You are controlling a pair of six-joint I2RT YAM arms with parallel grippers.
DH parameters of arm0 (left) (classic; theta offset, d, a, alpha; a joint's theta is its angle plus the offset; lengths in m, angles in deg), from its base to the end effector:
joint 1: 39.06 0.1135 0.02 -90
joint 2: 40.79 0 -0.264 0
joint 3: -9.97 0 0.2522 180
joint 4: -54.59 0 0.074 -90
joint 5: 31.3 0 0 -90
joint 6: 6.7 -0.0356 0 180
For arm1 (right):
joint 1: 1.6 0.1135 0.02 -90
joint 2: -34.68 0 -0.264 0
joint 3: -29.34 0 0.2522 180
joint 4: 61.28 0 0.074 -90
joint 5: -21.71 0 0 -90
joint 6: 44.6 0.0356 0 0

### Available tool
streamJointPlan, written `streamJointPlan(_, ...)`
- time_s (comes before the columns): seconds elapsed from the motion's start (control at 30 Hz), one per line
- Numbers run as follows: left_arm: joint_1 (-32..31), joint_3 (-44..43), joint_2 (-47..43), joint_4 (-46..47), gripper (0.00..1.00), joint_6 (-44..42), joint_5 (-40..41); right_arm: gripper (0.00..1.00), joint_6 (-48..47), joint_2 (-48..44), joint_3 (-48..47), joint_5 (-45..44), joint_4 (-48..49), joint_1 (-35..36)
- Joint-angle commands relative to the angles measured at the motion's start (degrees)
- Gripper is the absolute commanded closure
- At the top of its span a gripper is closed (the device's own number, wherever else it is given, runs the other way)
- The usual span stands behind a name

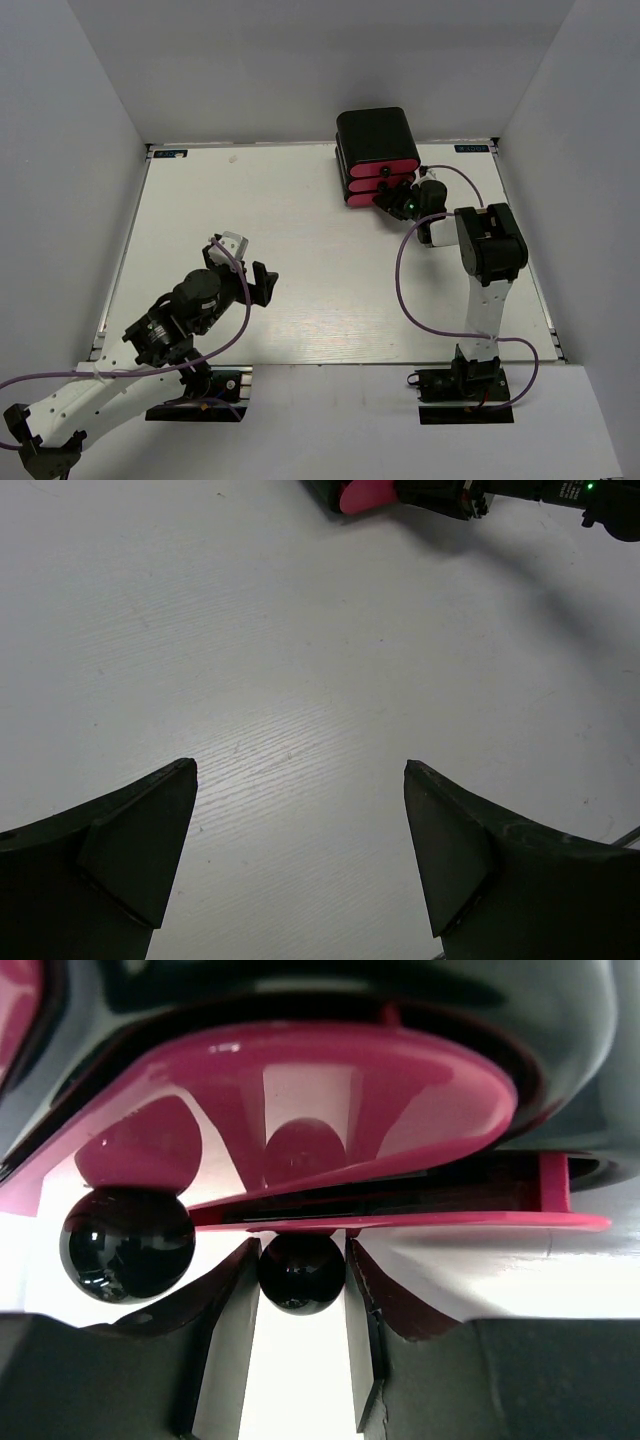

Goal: Sort the stationery into containers
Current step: Close the drawer

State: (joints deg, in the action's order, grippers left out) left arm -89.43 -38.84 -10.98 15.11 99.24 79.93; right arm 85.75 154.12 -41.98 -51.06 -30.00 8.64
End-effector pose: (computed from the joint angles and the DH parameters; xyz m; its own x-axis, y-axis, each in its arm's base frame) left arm 0.0927 -0.0917 0.2893 -0.3523 0.0241 -0.9356 0.4210 0.8969 -0.1354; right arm 0.4129 0.0853 0.1243 -0.5078 0.5367 -0.6739 -0.1574 0.7112 0.6851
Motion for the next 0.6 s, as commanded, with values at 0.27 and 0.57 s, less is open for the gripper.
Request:
streamJointPlan(0.27,-0.1,0.4,0.6,-0.4,0.06,-0.1,1.2,0.75,4.1,1.2,-2.9,0.0,11.6,0.0)
streamJointPlan(0.57,-0.1,0.4,1.1,-0.4,0.06,-0.1,1.2,0.72,4.9,2.8,-3.7,0.1,13.2,-0.1)
